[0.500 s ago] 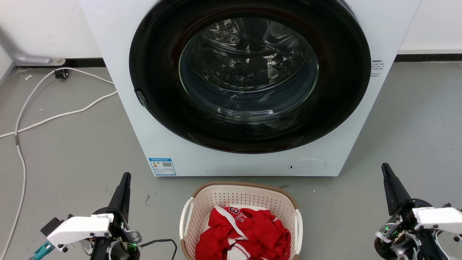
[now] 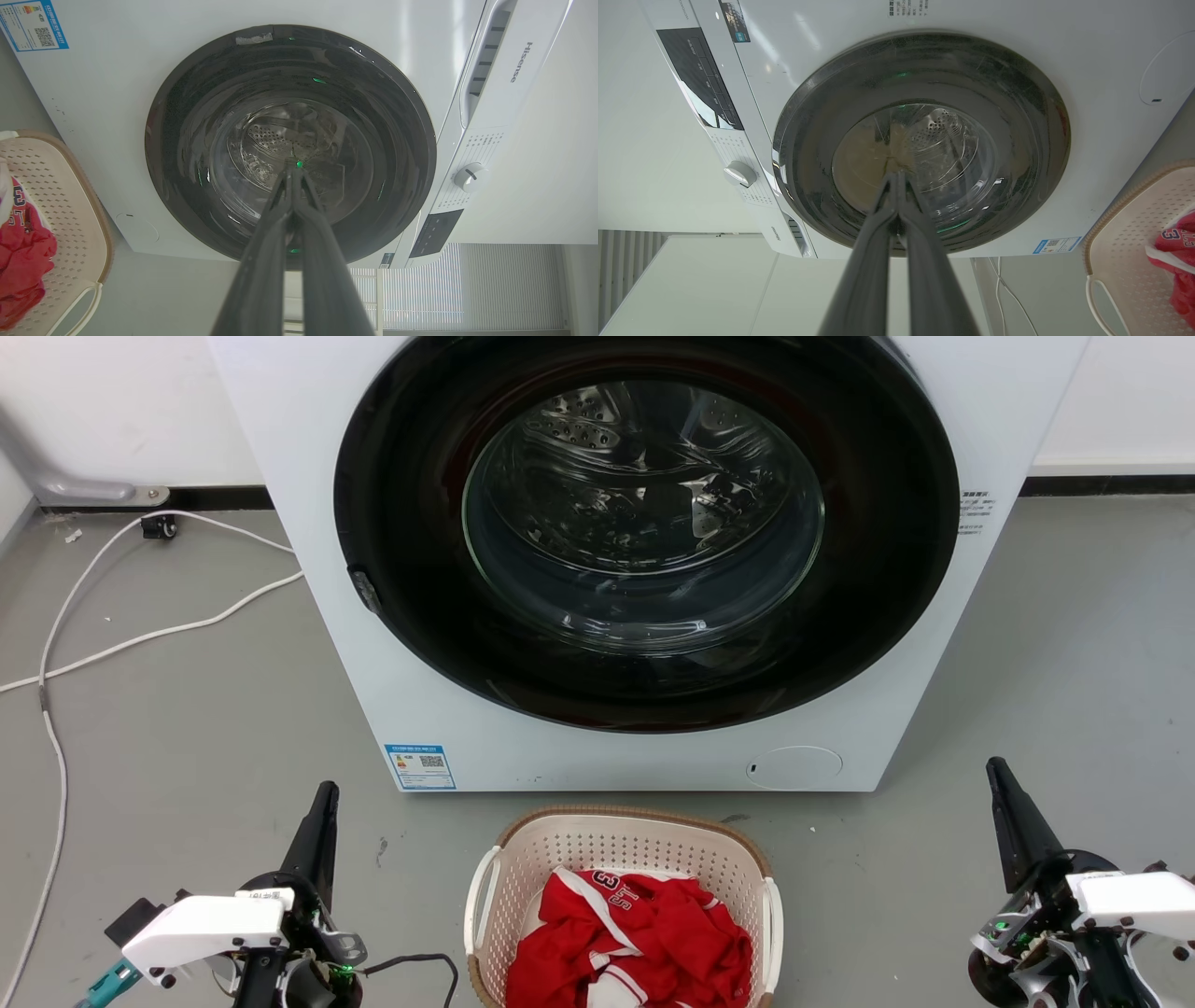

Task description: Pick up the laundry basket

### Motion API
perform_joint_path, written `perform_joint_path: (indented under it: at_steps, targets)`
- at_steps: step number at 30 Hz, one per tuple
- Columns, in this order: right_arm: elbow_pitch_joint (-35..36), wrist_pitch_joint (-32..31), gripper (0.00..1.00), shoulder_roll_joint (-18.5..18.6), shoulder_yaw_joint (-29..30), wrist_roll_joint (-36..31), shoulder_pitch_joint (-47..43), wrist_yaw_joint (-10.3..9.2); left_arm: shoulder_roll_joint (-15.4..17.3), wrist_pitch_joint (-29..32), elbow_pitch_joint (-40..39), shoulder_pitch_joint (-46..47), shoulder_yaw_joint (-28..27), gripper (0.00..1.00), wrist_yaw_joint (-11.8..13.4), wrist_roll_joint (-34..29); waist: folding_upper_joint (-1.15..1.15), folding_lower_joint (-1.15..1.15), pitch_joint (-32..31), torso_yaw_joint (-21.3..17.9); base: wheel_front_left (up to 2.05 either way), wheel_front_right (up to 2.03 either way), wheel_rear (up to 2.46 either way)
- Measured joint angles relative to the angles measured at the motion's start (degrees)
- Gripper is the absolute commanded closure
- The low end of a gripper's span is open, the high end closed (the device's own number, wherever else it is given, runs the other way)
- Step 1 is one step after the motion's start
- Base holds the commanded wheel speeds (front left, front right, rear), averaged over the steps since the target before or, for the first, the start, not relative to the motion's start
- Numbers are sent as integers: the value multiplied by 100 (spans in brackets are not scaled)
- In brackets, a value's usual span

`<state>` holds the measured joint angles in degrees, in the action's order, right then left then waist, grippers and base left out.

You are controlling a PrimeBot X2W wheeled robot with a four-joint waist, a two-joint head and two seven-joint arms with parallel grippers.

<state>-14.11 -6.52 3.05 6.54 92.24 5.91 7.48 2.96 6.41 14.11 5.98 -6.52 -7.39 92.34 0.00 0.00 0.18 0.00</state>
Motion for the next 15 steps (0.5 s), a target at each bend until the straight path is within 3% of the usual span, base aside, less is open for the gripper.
perform_joint_path:
  at_steps: [15]
  targets:
    - [0,0,100,-1,1,-4,1,0,0,1,0,0,-1,100,0,0,0,0,0,0,0,0,0]
